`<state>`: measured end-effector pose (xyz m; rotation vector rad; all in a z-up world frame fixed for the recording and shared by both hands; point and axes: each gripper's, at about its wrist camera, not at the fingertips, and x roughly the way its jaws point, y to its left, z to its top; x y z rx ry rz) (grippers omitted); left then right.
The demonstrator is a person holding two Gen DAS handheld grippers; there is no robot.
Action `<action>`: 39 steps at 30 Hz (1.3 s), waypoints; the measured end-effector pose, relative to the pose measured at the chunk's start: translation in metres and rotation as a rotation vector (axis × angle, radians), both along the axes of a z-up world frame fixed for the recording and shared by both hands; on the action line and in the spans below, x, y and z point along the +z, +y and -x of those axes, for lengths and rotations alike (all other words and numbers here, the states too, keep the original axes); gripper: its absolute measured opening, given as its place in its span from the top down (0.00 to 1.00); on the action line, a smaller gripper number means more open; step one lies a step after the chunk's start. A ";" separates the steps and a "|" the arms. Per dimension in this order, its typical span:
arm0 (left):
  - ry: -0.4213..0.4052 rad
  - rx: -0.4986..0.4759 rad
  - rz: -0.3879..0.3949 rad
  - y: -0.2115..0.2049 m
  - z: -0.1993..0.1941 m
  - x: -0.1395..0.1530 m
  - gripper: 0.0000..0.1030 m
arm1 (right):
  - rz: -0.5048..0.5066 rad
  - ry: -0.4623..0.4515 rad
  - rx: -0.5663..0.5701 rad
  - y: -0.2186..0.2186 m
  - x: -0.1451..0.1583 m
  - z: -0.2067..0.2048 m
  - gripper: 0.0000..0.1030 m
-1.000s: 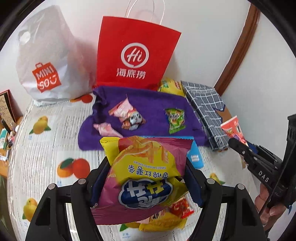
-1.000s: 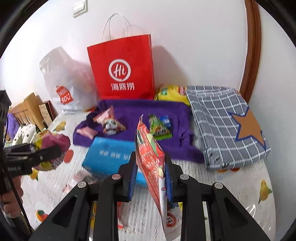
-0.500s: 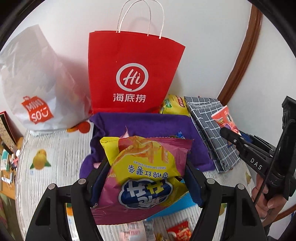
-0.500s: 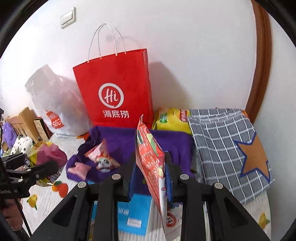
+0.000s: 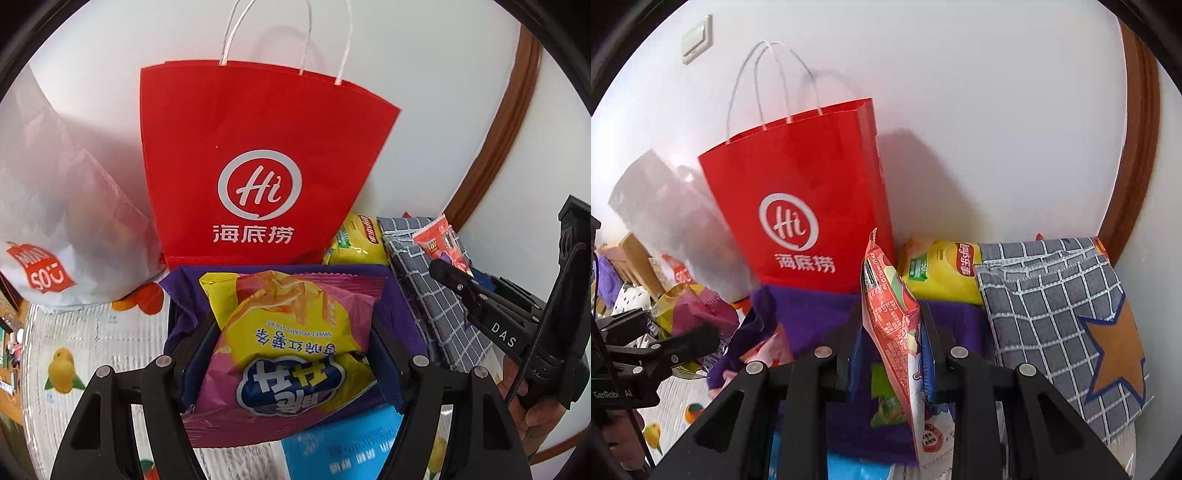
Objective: Organize snacks
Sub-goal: 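Carry the chip bag and strip packet over the purple towel, then open both tools to drop the chip bag and strip packet onto the towel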
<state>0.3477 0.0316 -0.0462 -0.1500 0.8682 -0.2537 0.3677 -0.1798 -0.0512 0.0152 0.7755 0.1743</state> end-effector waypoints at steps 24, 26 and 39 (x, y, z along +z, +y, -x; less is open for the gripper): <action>0.109 0.031 -0.011 0.018 -0.040 -0.060 0.29 | 0.091 0.184 0.004 -0.003 -0.081 -0.045 0.74; 0.111 0.027 -0.011 0.018 -0.040 -0.060 0.29 | 0.092 0.190 0.003 -0.003 -0.083 -0.046 0.74; 0.121 0.008 -0.022 0.010 -0.040 -0.063 0.29 | 0.114 0.227 0.009 -0.004 -0.092 -0.053 0.74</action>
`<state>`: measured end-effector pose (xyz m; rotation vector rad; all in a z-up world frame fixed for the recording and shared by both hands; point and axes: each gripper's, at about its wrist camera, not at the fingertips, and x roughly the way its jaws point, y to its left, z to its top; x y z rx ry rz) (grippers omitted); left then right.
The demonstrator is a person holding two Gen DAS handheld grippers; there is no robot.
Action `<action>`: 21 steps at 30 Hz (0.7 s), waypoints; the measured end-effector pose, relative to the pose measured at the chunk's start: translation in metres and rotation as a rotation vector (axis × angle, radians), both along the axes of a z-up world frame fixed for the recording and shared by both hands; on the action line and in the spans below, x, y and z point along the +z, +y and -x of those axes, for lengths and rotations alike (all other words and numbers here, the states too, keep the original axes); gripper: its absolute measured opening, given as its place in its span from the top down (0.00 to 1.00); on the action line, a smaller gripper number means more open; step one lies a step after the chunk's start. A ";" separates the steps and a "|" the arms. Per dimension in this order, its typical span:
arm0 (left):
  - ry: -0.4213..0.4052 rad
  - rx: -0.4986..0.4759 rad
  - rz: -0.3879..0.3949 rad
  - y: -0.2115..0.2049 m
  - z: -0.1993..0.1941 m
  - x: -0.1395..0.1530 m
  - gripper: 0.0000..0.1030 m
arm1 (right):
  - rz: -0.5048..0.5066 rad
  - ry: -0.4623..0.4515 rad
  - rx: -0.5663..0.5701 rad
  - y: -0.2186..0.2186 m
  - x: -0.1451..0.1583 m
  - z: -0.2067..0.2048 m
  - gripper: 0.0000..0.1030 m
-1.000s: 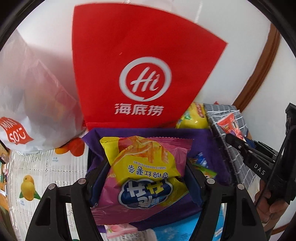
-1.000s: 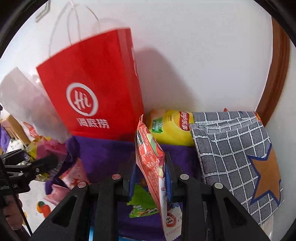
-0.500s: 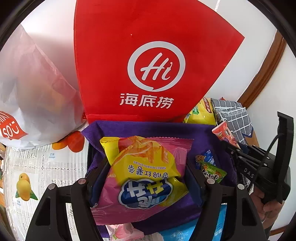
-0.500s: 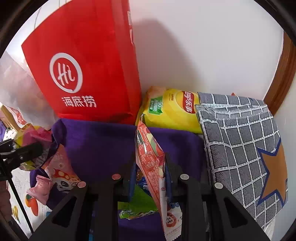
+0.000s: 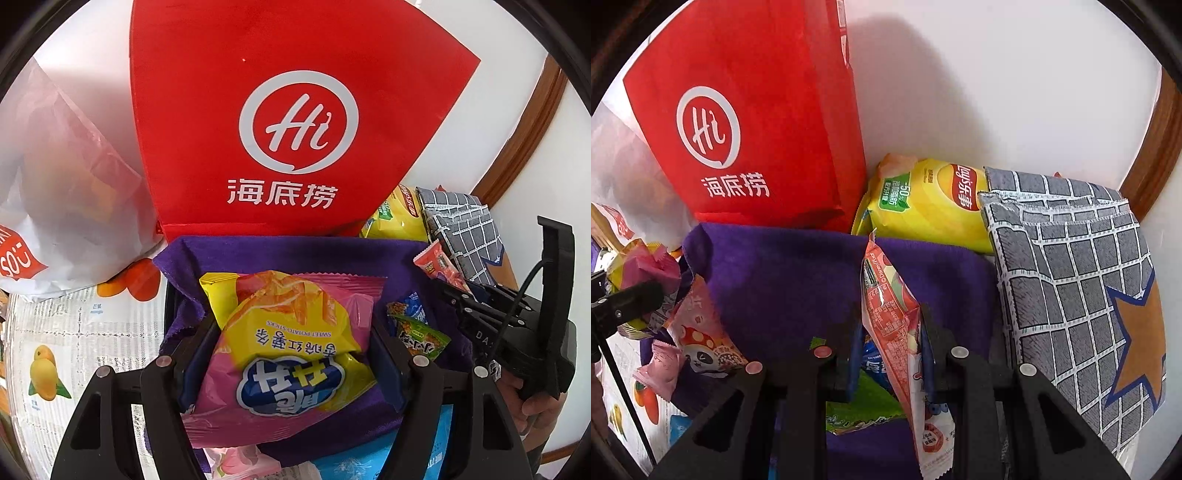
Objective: Organize snacks
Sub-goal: 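Open both tools to drop the chip bag and strip packet onto the towel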
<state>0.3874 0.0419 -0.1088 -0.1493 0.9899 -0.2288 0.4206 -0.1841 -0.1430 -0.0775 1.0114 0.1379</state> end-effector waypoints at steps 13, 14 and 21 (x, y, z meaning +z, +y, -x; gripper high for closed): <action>0.038 -0.008 -0.011 -0.006 -0.006 -0.009 0.29 | 0.017 0.036 0.010 0.003 -0.009 -0.004 0.74; 0.040 -0.009 -0.013 -0.007 -0.007 -0.010 0.29 | 0.018 0.040 0.011 0.003 -0.011 -0.004 0.74; 0.048 -0.019 -0.022 -0.010 -0.007 -0.012 0.29 | 0.032 0.053 0.030 0.009 -0.018 -0.007 0.74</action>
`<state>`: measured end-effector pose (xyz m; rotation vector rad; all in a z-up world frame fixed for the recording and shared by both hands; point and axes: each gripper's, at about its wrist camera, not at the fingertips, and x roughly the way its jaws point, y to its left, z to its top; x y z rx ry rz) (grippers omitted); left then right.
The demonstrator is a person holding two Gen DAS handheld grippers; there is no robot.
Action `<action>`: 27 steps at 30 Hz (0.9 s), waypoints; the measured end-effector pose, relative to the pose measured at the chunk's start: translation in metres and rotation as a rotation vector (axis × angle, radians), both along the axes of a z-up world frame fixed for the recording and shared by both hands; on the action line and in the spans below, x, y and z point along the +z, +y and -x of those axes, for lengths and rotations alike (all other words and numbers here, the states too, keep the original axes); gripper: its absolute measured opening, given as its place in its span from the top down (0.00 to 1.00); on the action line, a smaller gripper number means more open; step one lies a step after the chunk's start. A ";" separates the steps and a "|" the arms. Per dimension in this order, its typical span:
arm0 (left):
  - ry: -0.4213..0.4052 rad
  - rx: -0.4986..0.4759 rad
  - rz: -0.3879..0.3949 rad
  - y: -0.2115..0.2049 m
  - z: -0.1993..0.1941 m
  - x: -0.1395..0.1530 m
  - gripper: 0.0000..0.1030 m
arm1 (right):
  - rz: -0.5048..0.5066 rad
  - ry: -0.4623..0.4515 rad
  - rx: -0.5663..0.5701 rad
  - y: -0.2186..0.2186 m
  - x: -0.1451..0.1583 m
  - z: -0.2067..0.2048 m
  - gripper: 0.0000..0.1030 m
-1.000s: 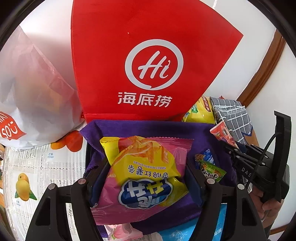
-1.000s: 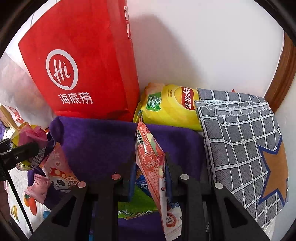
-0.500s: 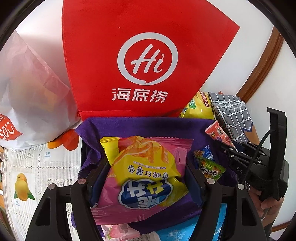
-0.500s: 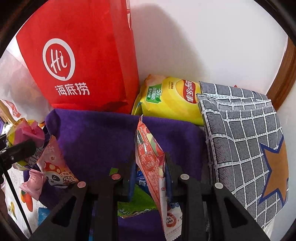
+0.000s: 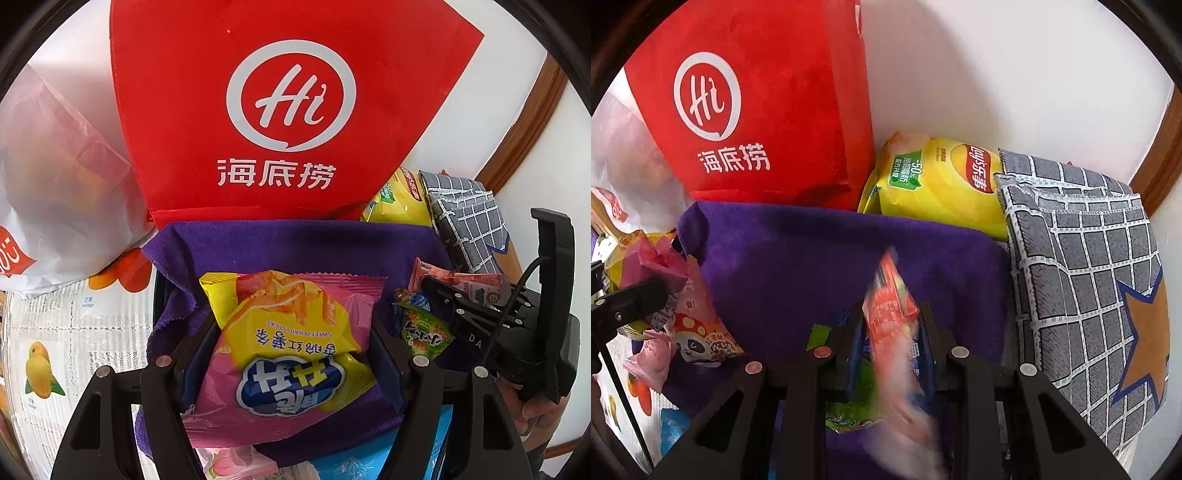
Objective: Organize snacks
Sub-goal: 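Open both tools to drop the chip bag and strip packet onto the towel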
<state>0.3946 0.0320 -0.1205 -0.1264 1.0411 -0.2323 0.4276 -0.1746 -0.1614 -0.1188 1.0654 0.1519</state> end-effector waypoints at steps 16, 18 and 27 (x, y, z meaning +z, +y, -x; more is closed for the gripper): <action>0.016 -0.010 -0.002 -0.003 -0.002 -0.005 0.29 | 0.008 0.003 0.010 0.001 -0.001 0.001 0.73; 0.018 -0.012 -0.002 -0.003 -0.002 -0.005 0.29 | 0.004 0.002 0.010 0.001 0.001 0.002 0.73; 0.015 -0.034 0.018 -0.006 0.000 -0.003 0.29 | -0.012 -0.045 0.009 0.001 0.022 0.012 0.57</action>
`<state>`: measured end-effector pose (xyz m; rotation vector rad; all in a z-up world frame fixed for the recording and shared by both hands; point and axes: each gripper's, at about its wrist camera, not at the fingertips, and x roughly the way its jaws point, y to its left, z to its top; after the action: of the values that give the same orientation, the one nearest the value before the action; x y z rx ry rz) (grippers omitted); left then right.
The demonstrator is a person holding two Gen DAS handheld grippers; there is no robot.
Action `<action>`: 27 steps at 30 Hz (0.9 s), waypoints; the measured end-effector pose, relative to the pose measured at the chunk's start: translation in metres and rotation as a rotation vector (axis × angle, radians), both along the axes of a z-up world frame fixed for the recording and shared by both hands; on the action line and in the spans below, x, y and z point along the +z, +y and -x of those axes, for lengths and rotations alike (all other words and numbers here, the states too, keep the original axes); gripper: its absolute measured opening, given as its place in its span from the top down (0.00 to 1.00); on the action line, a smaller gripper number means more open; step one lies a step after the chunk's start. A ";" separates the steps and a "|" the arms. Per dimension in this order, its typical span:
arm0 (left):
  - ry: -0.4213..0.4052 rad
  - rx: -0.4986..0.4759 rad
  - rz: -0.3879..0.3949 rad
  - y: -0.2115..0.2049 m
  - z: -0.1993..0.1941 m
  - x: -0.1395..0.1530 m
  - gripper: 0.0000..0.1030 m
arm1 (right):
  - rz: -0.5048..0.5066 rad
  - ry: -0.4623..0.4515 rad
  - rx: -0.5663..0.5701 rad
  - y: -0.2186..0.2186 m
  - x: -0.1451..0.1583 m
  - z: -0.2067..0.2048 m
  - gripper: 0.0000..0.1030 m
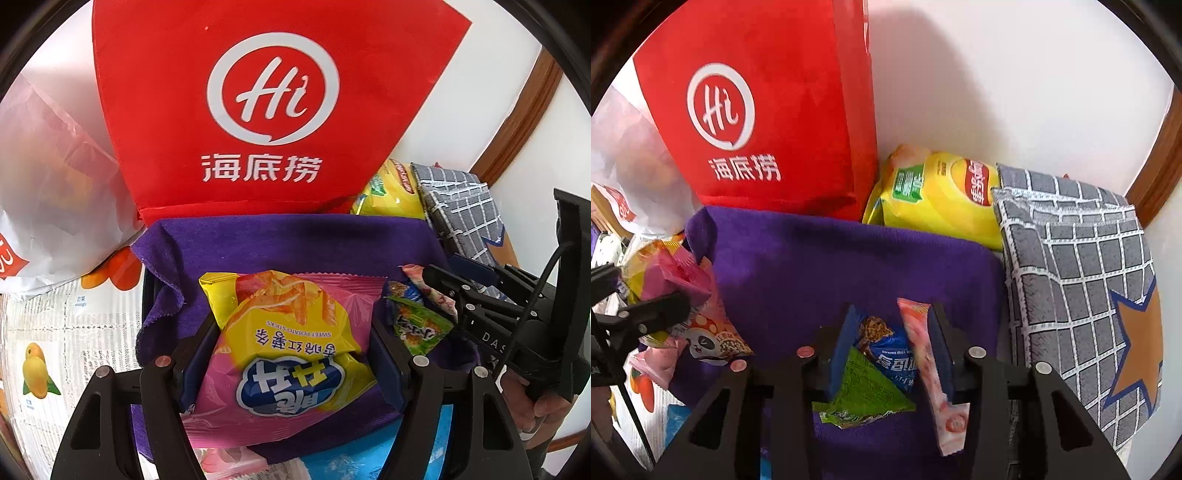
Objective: Organize snacks
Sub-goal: 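Open both tools to drop the chip bag and strip packet onto the towel, then withdraw both open tools from the towel toward the snack pile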
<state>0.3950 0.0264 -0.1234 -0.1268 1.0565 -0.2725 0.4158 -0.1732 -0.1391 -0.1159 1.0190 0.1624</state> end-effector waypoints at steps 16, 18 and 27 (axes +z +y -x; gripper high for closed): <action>-0.074 -0.013 -0.010 -0.013 0.033 0.045 0.10 | -0.008 -0.092 -0.057 -0.015 0.061 0.061 0.43; -0.087 -0.018 -0.008 -0.017 0.040 0.053 0.10 | -0.004 -0.097 -0.064 -0.017 0.068 0.074 0.42; -0.142 -0.034 0.000 -0.022 0.091 0.078 0.10 | 0.020 -0.113 -0.080 -0.020 0.085 0.127 0.30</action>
<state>0.3044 0.0041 -0.0453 -0.0883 0.9186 -0.3082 0.2885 -0.1931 -0.0544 -0.1010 0.9110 0.0721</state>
